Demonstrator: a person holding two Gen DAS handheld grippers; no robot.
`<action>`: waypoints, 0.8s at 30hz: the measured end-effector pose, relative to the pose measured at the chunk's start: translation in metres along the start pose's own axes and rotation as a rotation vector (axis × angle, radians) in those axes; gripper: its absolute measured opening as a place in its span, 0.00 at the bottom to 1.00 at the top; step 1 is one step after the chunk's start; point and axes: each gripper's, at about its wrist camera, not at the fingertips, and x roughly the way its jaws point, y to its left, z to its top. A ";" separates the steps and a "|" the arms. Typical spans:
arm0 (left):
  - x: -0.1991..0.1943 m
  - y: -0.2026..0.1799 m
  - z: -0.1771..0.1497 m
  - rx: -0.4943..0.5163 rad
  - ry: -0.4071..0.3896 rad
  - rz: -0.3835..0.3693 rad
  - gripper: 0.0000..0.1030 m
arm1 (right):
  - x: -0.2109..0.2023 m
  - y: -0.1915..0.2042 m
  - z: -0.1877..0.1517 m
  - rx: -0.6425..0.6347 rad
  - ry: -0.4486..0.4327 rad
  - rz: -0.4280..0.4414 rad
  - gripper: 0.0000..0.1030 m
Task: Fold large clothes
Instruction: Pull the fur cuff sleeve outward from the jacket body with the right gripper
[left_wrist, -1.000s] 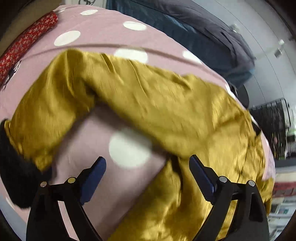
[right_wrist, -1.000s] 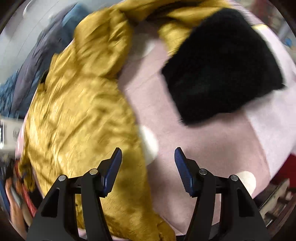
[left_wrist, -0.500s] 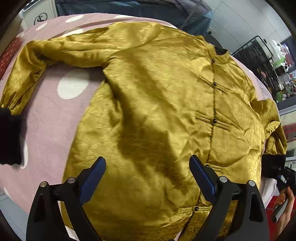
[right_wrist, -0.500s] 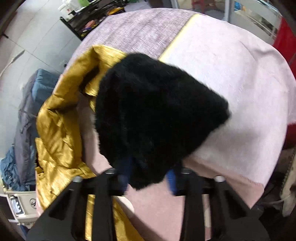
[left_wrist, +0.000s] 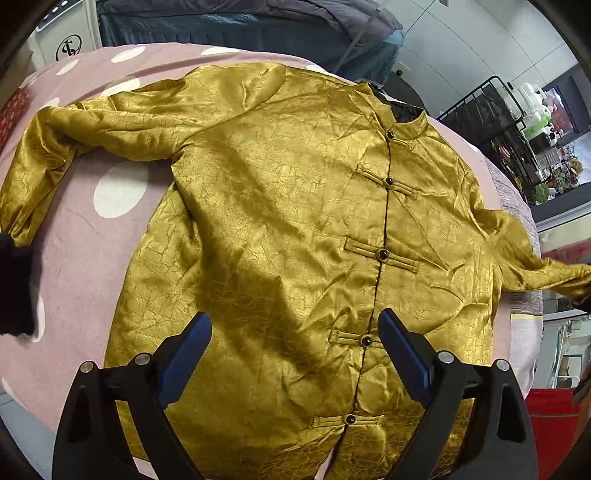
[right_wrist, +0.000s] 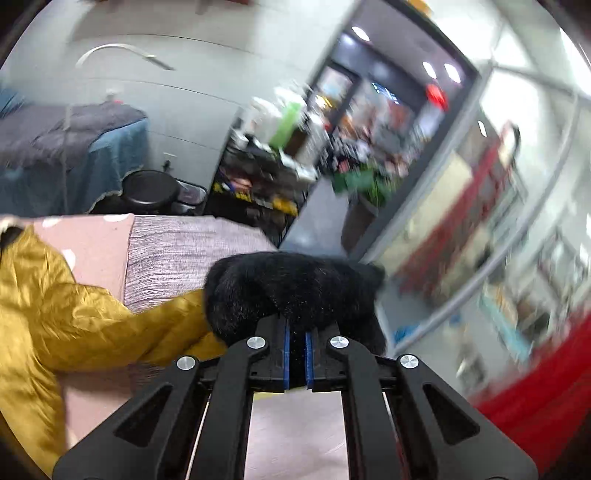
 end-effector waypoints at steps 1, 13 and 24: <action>0.000 0.000 -0.003 -0.003 0.004 -0.004 0.87 | 0.001 0.001 -0.005 -0.079 -0.008 -0.007 0.06; 0.006 0.003 -0.018 0.016 0.063 0.031 0.87 | 0.041 0.027 -0.193 -0.088 0.476 0.130 0.15; 0.004 -0.033 -0.013 0.092 0.053 -0.002 0.87 | 0.020 -0.044 -0.186 0.723 0.493 0.266 0.73</action>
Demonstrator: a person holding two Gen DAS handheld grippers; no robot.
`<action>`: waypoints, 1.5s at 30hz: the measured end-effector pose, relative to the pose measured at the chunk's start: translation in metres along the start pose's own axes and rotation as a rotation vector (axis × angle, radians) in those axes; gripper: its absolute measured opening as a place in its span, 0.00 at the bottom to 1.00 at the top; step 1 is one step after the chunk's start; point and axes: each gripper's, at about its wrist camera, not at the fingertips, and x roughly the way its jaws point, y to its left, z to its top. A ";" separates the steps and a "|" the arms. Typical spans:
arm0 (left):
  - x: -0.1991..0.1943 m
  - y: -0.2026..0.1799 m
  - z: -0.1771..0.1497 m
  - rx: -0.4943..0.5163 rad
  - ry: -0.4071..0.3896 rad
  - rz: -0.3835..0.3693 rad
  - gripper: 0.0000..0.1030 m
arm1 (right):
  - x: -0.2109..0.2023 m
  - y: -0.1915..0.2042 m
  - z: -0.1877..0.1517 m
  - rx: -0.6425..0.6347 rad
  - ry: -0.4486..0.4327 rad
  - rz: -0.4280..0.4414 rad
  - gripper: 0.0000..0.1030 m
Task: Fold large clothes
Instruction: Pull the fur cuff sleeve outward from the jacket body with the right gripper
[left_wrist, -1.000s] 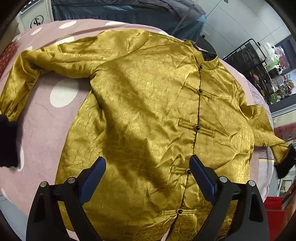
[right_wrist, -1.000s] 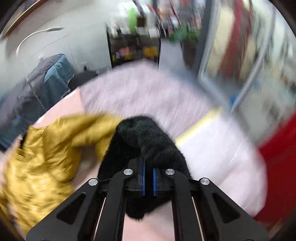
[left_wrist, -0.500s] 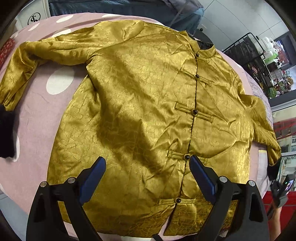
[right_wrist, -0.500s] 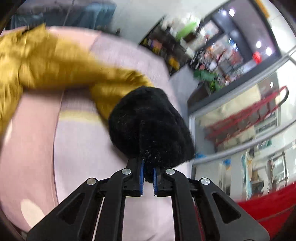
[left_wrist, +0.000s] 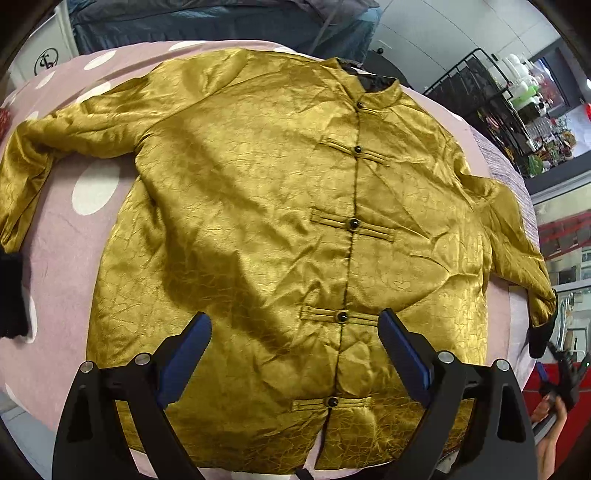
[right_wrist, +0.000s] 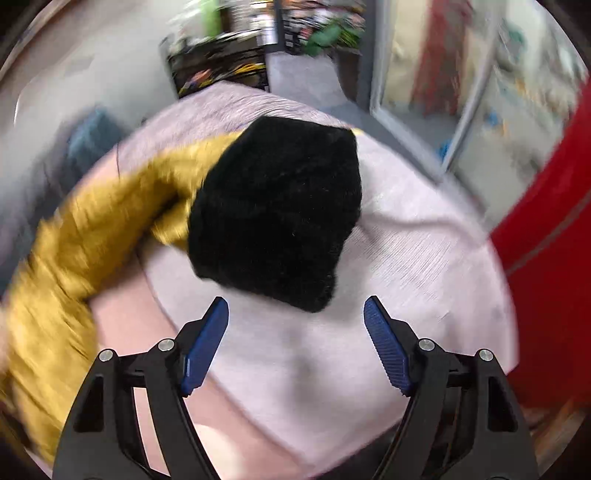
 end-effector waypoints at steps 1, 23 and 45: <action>0.000 -0.002 -0.001 0.007 0.001 0.001 0.87 | 0.002 -0.011 0.005 0.147 0.022 0.088 0.73; 0.001 0.009 -0.010 -0.009 0.018 0.040 0.87 | 0.038 -0.004 0.102 0.285 0.058 0.111 0.12; 0.003 0.012 -0.010 0.005 0.022 0.041 0.87 | 0.014 -0.064 0.053 0.309 0.007 0.089 0.55</action>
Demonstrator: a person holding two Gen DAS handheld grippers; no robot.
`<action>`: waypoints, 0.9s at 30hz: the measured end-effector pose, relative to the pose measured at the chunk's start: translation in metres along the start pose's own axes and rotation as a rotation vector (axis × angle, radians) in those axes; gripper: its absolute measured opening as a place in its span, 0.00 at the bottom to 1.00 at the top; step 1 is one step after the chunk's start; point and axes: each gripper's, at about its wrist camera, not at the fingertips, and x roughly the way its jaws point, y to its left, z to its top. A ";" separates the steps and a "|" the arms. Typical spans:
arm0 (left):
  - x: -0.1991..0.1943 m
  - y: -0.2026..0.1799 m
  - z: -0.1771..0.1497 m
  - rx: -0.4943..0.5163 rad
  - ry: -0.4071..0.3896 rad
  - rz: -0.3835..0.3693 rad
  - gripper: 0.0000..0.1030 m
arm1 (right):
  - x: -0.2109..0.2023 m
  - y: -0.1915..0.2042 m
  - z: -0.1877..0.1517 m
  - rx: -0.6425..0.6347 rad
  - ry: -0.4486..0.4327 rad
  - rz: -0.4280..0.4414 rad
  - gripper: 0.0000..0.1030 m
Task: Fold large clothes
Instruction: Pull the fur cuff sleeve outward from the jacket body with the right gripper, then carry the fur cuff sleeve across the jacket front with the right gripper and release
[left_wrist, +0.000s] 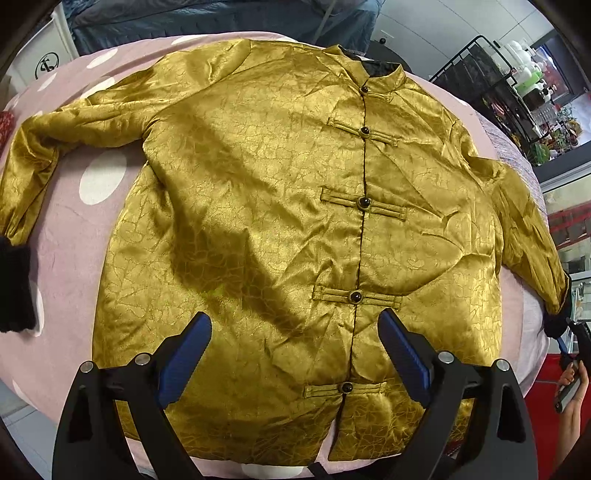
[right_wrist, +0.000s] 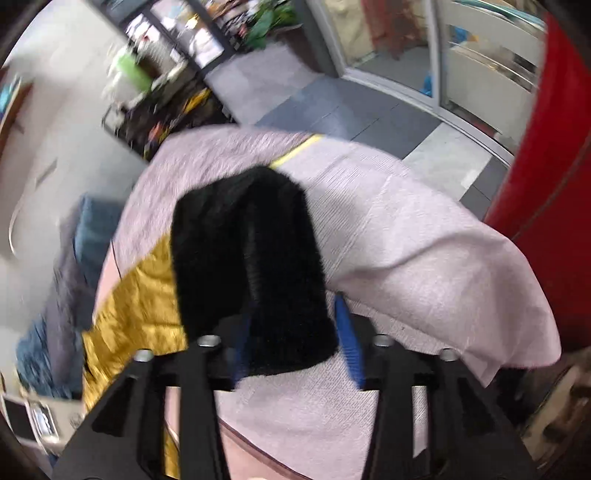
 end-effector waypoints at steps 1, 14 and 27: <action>0.000 -0.001 0.001 0.000 -0.004 -0.004 0.87 | -0.004 -0.002 0.001 0.025 -0.018 -0.005 0.56; 0.003 -0.005 -0.004 0.054 0.005 0.031 0.87 | 0.031 -0.026 -0.039 0.462 0.087 0.209 0.56; 0.006 0.007 -0.004 0.031 0.015 0.031 0.87 | 0.021 0.002 -0.005 0.365 -0.003 0.196 0.19</action>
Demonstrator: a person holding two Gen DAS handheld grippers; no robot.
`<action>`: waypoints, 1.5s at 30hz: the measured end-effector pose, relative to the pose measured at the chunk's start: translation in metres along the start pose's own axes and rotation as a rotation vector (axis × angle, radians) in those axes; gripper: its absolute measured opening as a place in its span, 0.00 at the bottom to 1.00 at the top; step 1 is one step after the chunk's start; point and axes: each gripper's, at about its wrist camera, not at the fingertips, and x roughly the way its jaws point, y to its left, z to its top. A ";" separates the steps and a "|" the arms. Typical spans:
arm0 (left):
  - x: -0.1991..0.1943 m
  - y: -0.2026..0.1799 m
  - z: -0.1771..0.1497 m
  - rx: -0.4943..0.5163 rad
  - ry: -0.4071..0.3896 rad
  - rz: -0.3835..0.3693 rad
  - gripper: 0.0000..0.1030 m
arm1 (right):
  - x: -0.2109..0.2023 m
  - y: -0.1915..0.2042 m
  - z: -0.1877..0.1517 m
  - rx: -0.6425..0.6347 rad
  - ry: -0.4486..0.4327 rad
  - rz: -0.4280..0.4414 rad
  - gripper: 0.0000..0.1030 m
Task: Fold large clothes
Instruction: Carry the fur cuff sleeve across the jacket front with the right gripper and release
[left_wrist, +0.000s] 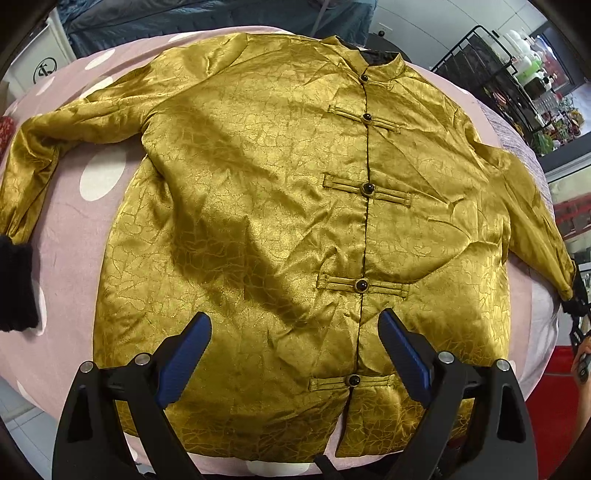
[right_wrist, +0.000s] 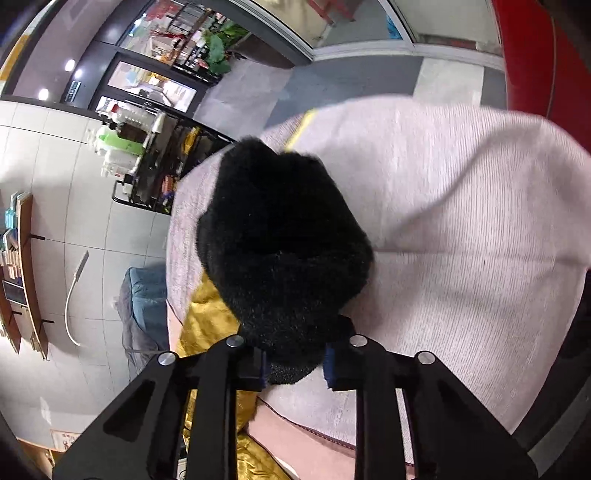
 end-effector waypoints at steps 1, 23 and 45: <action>-0.001 0.001 0.000 0.002 -0.003 0.000 0.87 | -0.005 0.003 0.005 -0.001 -0.019 -0.008 0.19; -0.005 0.022 -0.001 -0.076 -0.025 -0.016 0.87 | 0.018 0.244 -0.095 -0.830 -0.052 -0.092 0.18; -0.011 0.107 -0.031 -0.295 -0.029 0.040 0.87 | 0.125 0.357 -0.551 -1.575 0.569 0.155 0.19</action>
